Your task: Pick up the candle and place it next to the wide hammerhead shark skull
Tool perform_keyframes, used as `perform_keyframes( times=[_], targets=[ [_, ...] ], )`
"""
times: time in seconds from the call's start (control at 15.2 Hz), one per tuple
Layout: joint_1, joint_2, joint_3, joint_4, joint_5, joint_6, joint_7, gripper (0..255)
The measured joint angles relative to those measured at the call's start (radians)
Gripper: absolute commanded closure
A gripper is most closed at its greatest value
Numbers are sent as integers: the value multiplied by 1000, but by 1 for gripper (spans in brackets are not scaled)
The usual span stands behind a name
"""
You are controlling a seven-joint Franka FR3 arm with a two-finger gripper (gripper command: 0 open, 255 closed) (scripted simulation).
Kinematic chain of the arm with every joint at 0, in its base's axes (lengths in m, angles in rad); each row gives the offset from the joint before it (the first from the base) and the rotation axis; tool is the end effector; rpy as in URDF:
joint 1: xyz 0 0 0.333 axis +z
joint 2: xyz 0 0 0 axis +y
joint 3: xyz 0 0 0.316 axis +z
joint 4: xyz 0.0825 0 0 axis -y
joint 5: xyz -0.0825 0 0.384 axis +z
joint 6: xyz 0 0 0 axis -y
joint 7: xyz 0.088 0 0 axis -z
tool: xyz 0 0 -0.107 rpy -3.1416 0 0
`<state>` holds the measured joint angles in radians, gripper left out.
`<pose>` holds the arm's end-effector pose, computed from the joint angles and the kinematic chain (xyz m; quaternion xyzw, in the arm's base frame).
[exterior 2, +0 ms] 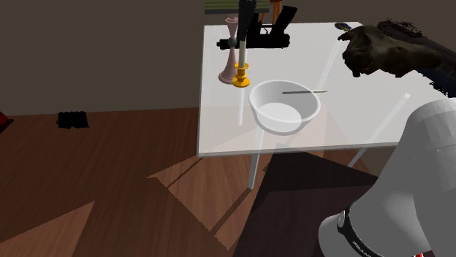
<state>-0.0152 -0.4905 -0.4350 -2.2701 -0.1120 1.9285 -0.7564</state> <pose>0.3744 -0.2137 0.5369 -0.9799 -0.1857 -0.0722 0.0080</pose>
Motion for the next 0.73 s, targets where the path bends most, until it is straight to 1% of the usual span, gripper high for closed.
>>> perform_keyframes(
  times=[0.73],
  targets=[
    [8,3,19,148,11,-146,7,255]
  ],
)
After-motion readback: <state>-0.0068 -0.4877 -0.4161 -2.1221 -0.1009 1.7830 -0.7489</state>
